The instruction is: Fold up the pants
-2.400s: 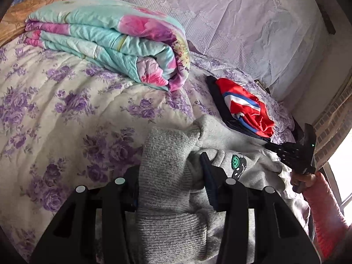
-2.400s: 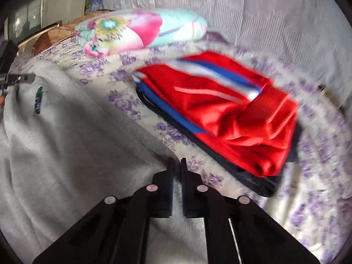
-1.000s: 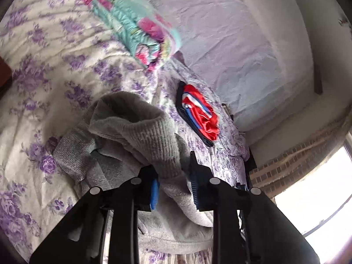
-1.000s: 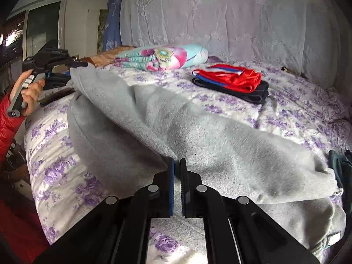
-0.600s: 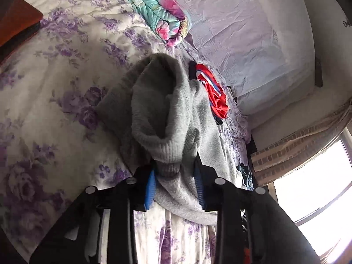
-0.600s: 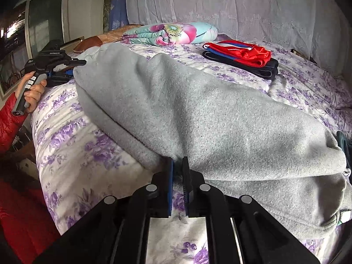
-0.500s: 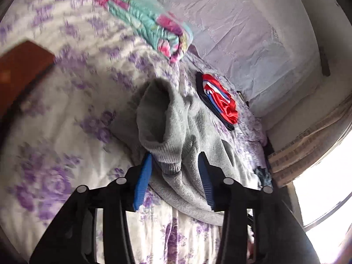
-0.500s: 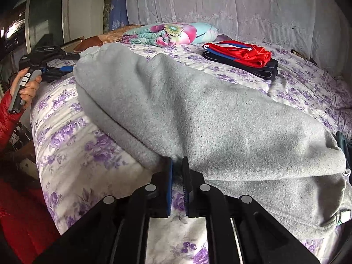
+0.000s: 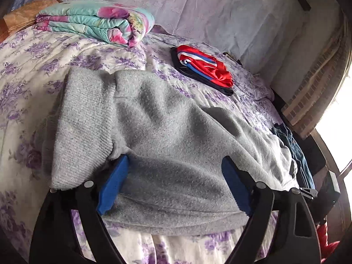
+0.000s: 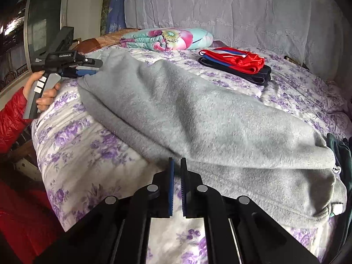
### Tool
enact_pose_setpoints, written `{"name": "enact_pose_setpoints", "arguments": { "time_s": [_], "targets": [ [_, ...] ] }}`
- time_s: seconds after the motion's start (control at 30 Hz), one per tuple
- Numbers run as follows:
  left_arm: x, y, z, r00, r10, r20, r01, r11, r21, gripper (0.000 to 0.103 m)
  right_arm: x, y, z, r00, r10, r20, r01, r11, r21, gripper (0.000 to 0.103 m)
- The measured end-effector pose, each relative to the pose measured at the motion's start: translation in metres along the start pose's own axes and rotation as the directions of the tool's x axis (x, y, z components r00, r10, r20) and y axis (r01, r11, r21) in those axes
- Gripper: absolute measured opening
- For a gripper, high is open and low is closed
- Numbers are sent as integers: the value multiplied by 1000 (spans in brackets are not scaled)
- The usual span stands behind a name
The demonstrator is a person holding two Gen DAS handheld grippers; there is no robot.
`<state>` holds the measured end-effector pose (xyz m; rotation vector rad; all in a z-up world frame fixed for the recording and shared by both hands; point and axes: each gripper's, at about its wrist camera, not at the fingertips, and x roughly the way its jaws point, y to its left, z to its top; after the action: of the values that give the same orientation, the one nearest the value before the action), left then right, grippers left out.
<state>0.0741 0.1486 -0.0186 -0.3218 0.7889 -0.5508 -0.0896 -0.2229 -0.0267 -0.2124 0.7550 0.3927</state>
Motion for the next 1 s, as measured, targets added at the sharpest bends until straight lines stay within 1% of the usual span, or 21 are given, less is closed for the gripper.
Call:
{"name": "enact_pose_setpoints", "arguments": {
  "time_s": [0.1, 0.17, 0.2, 0.23, 0.33, 0.37, 0.4, 0.43, 0.47, 0.5, 0.57, 0.63, 0.7, 0.73, 0.77, 0.8, 0.83, 0.87, 0.9, 0.97, 1.0],
  "targets": [
    [-15, 10, -4, 999, -45, 22, 46, 997, -69, 82, -13, 15, 11, 997, 11, 79, -5, 997, -74, 7],
    [-30, 11, -5, 996, -80, 48, 86, 986, -144, 82, -13, 28, 22, 992, 6, 128, 10, 992, -124, 26],
    [-36, 8, -4, 994, -95, 60, 104, 982, -159, 83, -9, 34, 27, 989, -8, 147, 31, 987, -155, 46],
    [-41, 4, -3, 992, -107, 69, 117, 981, -155, 83, -1, 41, 32, 988, -26, 150, 55, 980, -190, 49],
    [-44, -22, 2, 995, -82, 62, 86, 994, -69, 90, 31, 58, 41, 993, -86, 81, 105, 957, -270, 47],
    [-39, -30, 3, 998, -40, 46, 41, 999, -24, 92, 41, 61, 43, 993, -104, 54, 115, 951, -287, 45],
    [-31, -34, 2, 1000, 15, 28, -16, 1000, 14, 94, 44, 63, 46, 993, -107, 49, 117, 947, -298, 38],
    [-20, -35, 1, 997, 82, 5, -82, 995, 53, 95, 42, 64, 48, 991, -114, 63, 128, 945, -303, 29],
    [-6, -30, -2, 991, 129, -24, -127, 988, 85, 95, 37, 65, 50, 989, -121, 86, 142, 943, -303, 26],
    [4, -23, -4, 990, 133, -40, -129, 988, 87, 94, 30, 68, 52, 986, -124, 112, 152, 941, -302, 21],
    [-1, -20, -2, 992, 124, -17, -122, 990, 63, 93, 18, 73, 55, 984, -123, 131, 157, 941, -298, 14],
    [-10, -12, 4, 993, 121, -9, -121, 992, 21, 77, 18, 75, 53, 991, -97, 96, 121, 950, -288, 14],
    [-13, 8, 7, 997, 66, -29, -67, 997, -32, 67, 40, 74, 44, 998, -62, -7, 57, 962, -266, 15],
    [-14, 16, 6, 999, 41, -34, -43, 998, -56, 57, 47, 76, 39, 997, -72, -20, 64, 959, -275, 17],
    [-18, 24, 4, 999, 25, -35, -28, 995, -91, 51, 42, 78, 42, 997, -79, -1, 76, 957, -279, 17],
    [-22, 29, 3, 999, 20, -31, -24, 992, -126, 46, 38, 76, 44, 998, -59, 6, 59, 963, -263, 22],
    [-27, 29, 3, 1000, 11, -20, -14, 987, -159, 47, 36, 70, 45, 1000, -13, 7, 14, 974, -226, 29],
    [-35, 24, 2, 1000, -3, 4, 4, 983, -184, 51, 32, 59, 45, 998, 67, 5, -65, 984, -165, 34],
    [-41, 14, 3, 1000, -16, 25, 20, 985, -169, 62, 25, 44, 45, 989, 149, 22, -146, 986, -84, 48],
    [-49, -19, 6, 998, -27, 57, 30, 998, -60, 71, 0, 2, 43, 967, 226, 121, -239, 964, 113, 48],
    [-50, -40, 9, 997, -41, 66, 40, 999, 14, 77, -13, -25, 41, 959, 227, 173, -262, 940, 219, 48]
  ]
}}
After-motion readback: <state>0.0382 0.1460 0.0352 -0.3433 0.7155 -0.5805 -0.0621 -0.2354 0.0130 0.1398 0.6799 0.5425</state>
